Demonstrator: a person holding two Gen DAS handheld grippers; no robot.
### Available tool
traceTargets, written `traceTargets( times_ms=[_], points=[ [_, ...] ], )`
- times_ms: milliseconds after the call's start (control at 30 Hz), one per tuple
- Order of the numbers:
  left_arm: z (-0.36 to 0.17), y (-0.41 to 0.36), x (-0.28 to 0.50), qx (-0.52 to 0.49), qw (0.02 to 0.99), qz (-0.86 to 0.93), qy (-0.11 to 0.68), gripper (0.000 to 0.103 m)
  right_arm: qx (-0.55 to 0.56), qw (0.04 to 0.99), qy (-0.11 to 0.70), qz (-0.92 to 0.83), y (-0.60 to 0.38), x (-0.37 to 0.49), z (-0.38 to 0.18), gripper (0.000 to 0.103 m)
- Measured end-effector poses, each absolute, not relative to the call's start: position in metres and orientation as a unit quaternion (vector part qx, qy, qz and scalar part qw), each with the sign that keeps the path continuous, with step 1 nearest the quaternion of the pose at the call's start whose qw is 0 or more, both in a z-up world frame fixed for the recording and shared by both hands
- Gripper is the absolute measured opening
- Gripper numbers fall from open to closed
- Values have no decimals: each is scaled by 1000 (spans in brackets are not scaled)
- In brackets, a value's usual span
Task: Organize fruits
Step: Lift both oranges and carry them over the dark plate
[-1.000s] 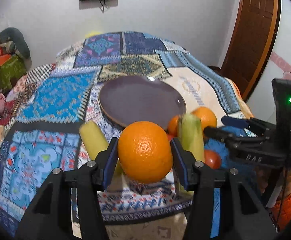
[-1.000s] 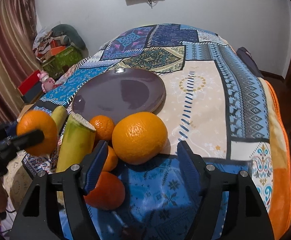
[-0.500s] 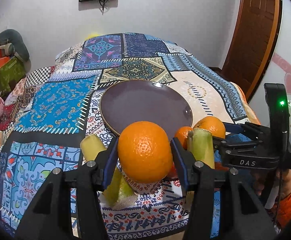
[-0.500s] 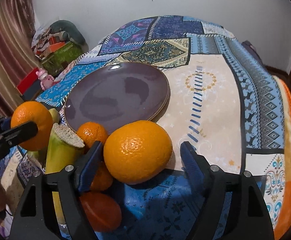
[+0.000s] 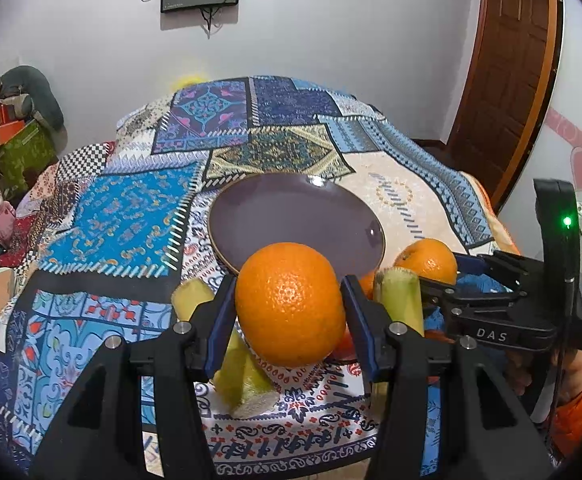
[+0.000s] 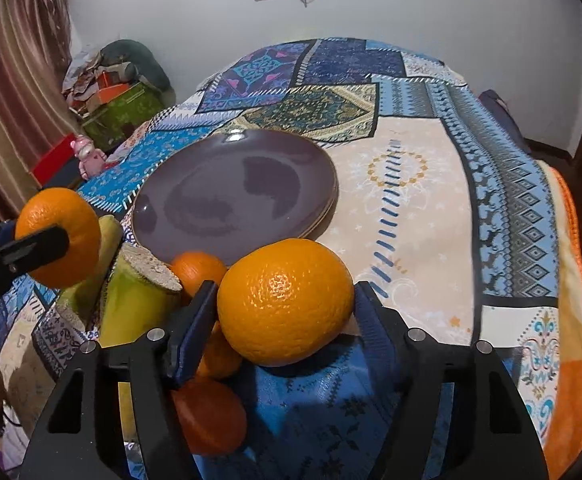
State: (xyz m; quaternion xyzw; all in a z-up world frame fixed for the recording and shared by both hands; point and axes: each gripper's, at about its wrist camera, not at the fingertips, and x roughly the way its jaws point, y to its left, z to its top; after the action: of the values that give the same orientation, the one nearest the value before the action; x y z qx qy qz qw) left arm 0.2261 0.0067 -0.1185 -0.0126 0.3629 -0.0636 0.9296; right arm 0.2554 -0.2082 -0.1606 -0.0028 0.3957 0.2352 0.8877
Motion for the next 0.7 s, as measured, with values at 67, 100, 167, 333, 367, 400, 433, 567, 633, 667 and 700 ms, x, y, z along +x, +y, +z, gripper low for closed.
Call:
traceTargets(
  times_ms=[67,100,167,333,367,400,433,567,633,667,700],
  points=[
    [-112,8,224,-12,932,-61,357,52,1,891,390,233,-211,253,-154,65],
    [-107,8,224,-10,934,-60,353,52,2,893,385,231,-212,253,-150,65],
    [-99,9,222,-9,936,-60,347,52,3,899,374,229,-214,249,-140,65],
    [-76,9,218,-3,944,-59,325,52,1,909,347,230,-212,243,-116,65],
    [-71,9,217,0,945,-58,320,52,2,912,340,231,-211,242,-110,65],
    [-66,8,217,4,947,-57,315,52,1,914,334,231,-210,241,-105,65],
    [-62,7,217,7,949,-56,311,52,1,915,330,232,-209,241,-102,65],
    [-47,9,219,4,952,-56,301,52,1,920,314,234,-203,240,-88,65],
    [-40,9,222,8,954,-52,294,52,4,921,308,238,-200,242,-83,65],
    [-38,8,223,10,955,-50,291,52,5,922,305,240,-199,244,-81,65],
    [-36,8,225,12,956,-49,289,52,6,922,303,241,-196,245,-79,65]
  ],
)
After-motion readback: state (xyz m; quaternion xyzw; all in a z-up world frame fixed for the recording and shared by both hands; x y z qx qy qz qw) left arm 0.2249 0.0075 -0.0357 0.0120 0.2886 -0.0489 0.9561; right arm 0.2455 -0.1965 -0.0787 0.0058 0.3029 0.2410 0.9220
